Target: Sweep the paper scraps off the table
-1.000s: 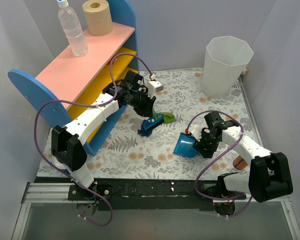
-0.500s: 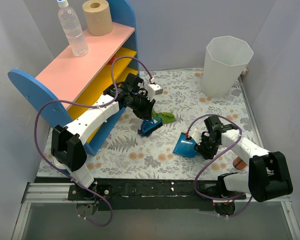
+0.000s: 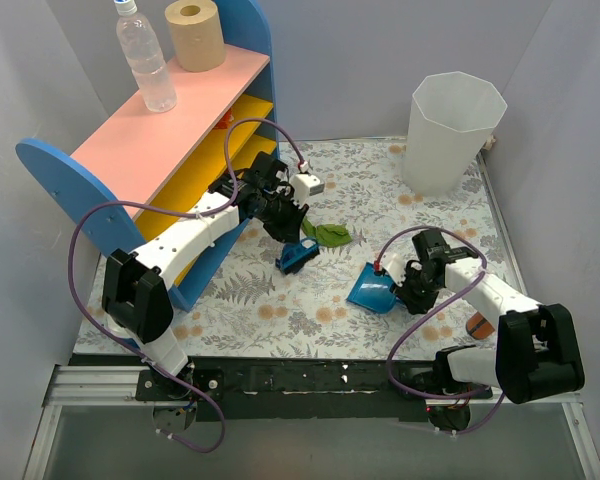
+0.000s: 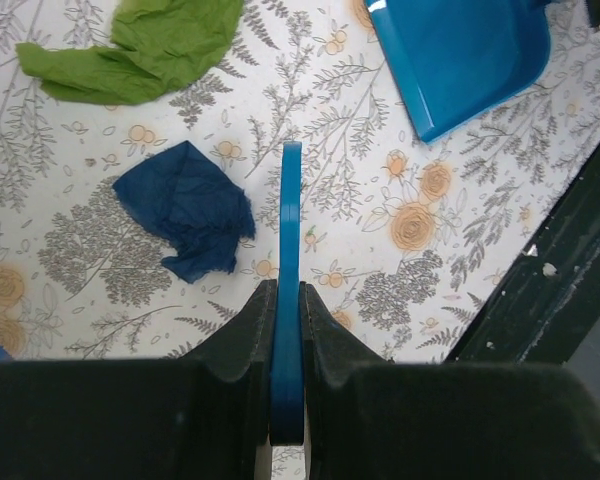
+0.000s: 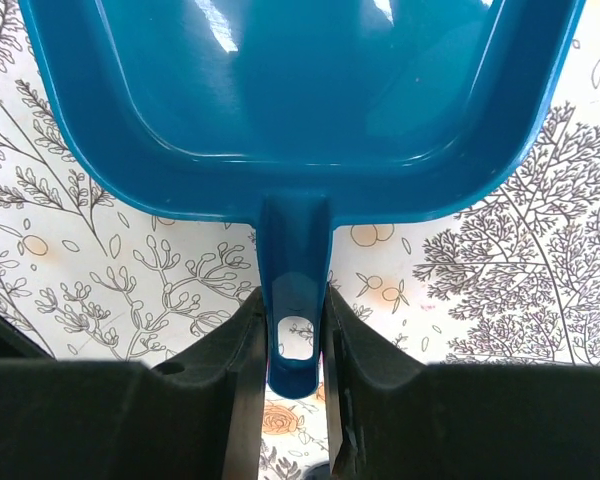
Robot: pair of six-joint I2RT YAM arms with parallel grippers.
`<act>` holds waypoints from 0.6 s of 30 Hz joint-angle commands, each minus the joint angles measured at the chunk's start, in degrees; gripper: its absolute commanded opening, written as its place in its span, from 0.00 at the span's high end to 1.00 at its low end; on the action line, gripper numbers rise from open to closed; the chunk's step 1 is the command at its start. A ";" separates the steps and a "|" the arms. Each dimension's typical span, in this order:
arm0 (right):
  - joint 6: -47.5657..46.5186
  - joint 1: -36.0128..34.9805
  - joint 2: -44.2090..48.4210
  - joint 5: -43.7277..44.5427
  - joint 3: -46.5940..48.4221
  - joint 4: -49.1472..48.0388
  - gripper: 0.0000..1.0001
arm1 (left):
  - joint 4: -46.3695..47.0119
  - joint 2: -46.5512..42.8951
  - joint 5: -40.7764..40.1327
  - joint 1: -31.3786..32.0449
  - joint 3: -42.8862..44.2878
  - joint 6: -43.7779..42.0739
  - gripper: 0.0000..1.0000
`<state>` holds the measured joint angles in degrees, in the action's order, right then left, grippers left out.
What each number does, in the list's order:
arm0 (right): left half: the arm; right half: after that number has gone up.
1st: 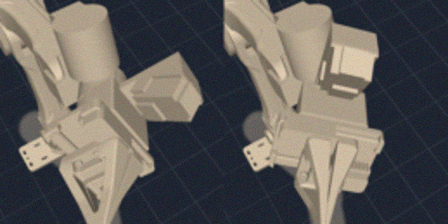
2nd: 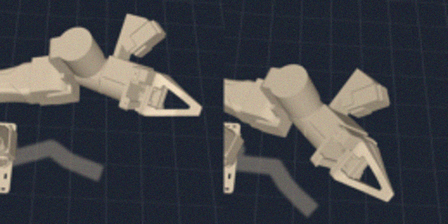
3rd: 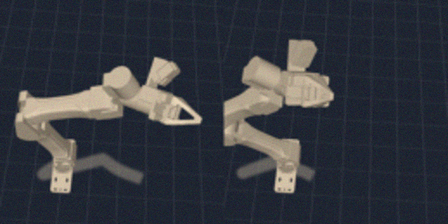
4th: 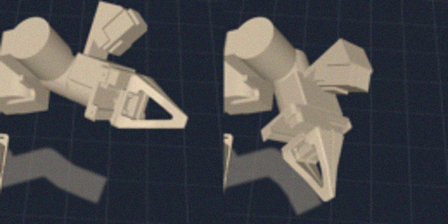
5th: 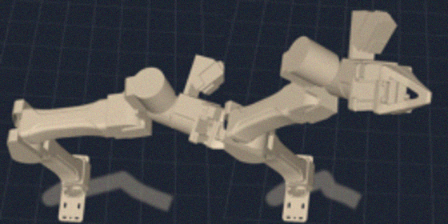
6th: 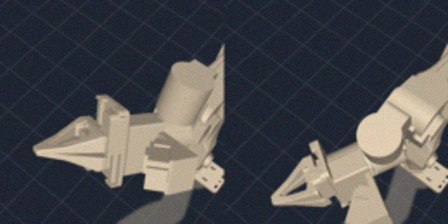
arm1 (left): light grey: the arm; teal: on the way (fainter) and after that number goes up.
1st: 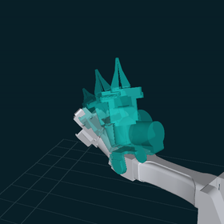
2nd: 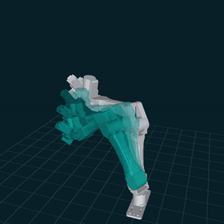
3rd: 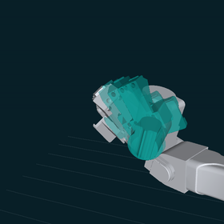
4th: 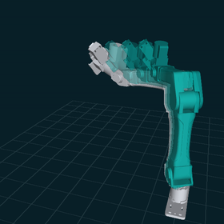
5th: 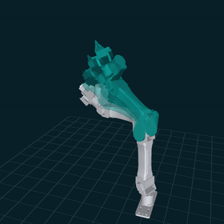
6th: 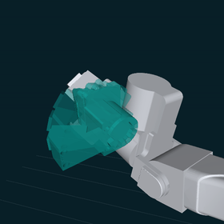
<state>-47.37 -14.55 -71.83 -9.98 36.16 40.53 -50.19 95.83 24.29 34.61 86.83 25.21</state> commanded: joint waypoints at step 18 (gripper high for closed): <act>3.70 0.40 -2.08 -0.05 12.61 12.46 0.94 | 3.70 6.29 -24.31 0.11 0.63 -3.34 1.00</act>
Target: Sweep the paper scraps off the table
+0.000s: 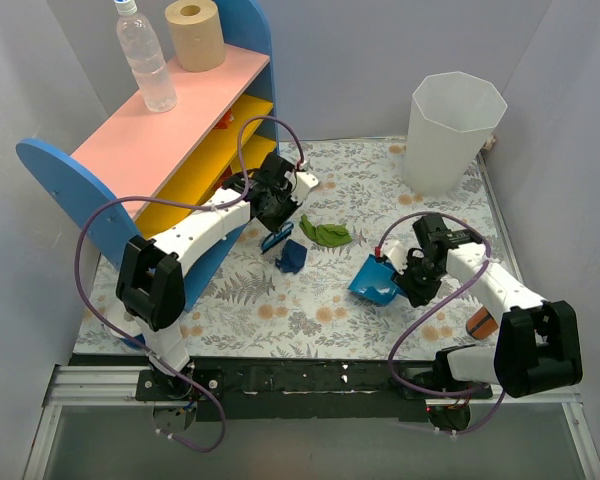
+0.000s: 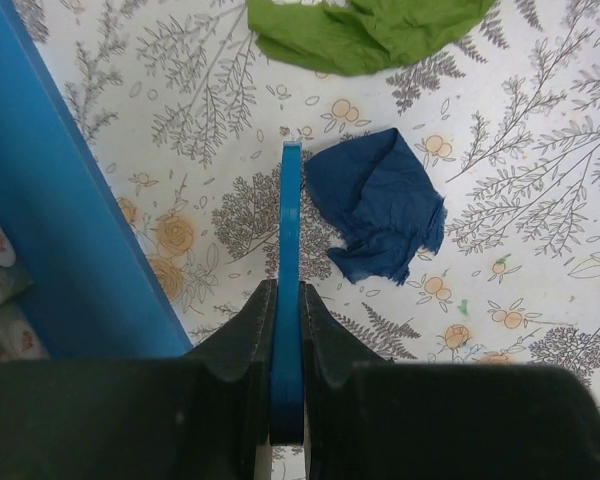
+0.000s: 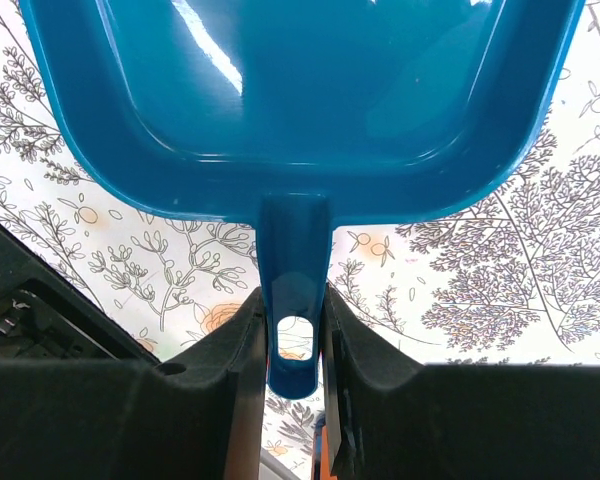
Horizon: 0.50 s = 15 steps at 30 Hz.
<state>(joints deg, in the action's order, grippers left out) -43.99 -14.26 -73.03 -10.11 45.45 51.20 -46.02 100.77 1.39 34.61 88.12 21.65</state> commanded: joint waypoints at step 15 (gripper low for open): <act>-4.09 0.02 -0.09 6.77 -1.60 -0.05 0.99 | -0.91 15.59 34.36 1.34 18.57 10.78 1.00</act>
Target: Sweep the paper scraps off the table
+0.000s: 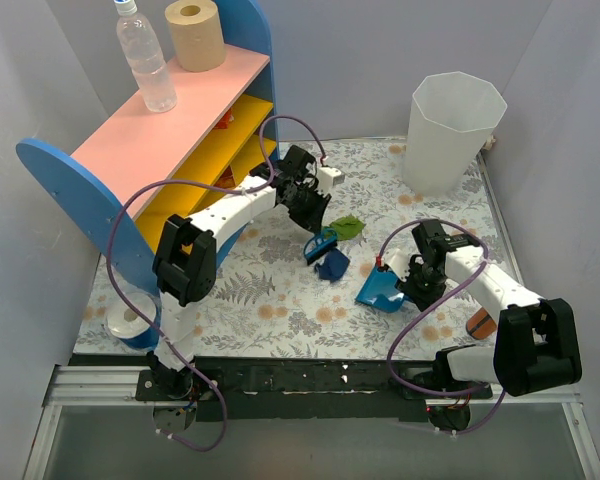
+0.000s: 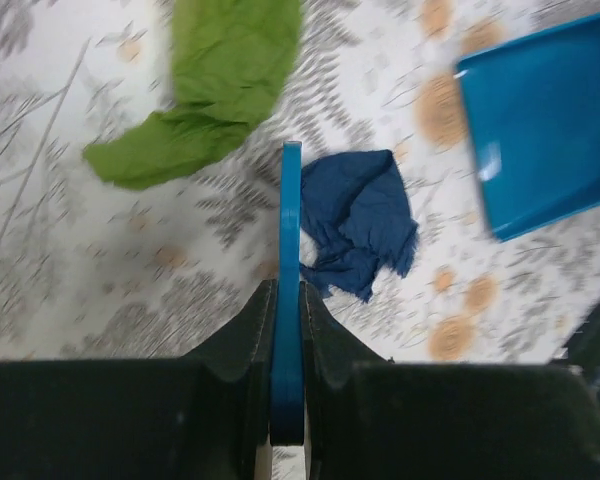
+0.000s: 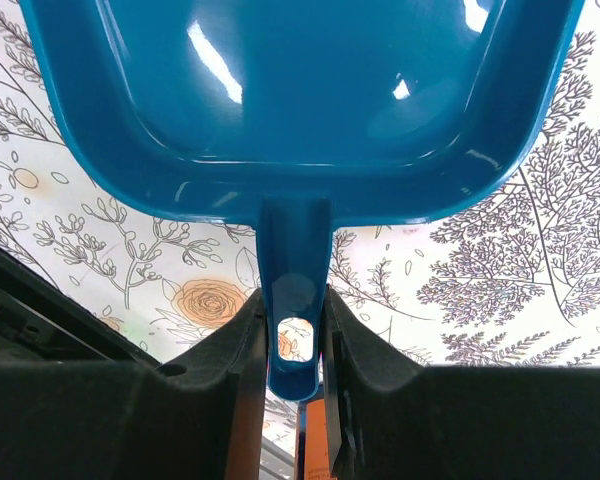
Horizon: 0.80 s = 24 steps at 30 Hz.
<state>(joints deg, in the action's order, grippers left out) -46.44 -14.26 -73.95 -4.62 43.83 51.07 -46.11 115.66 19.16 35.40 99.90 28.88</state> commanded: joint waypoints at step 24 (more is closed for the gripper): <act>-0.50 0.02 -2.07 3.66 1.43 -0.35 0.99 | 9.89 13.18 -11.16 -0.68 24.73 -3.04 1.00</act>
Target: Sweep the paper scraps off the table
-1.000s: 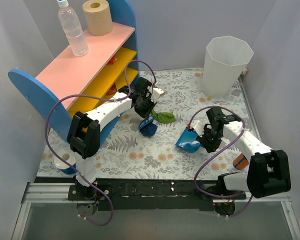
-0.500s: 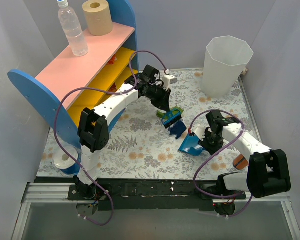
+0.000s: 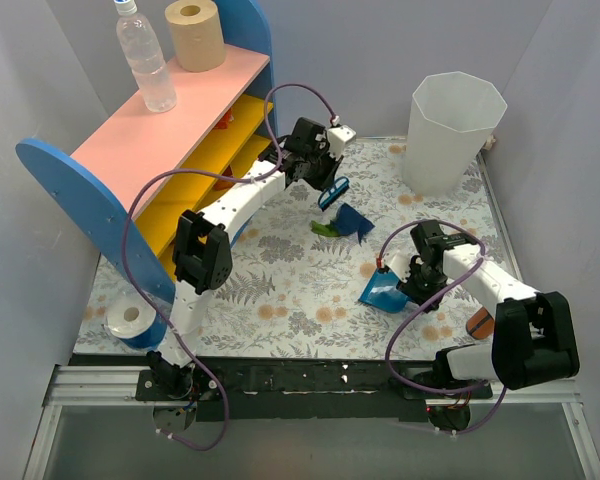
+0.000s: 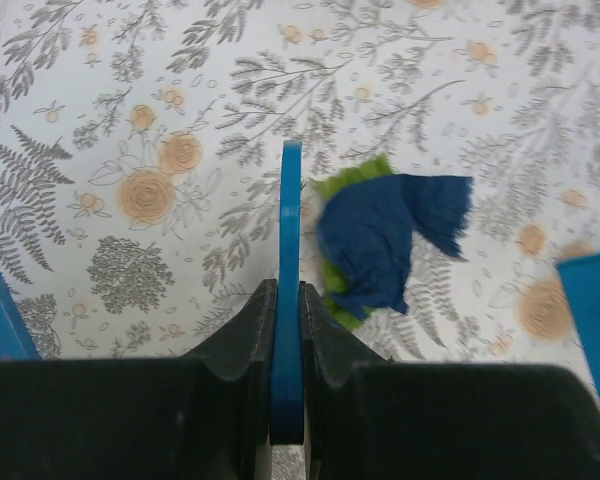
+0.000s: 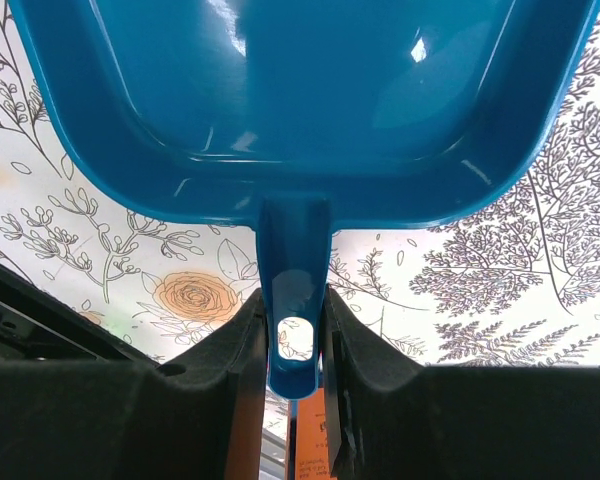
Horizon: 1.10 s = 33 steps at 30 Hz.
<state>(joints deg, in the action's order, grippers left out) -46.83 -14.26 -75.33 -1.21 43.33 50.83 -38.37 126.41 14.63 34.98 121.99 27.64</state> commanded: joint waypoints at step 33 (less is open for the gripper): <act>-0.28 -2.26 -9.32 1.65 9.14 -2.58 0.99 | -6.81 -7.84 25.20 2.38 -6.67 8.92 1.00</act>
<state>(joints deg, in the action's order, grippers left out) -46.48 -16.19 -86.59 1.30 51.70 46.59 -45.91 127.85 41.15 38.85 115.94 35.09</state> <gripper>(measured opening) 0.307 0.074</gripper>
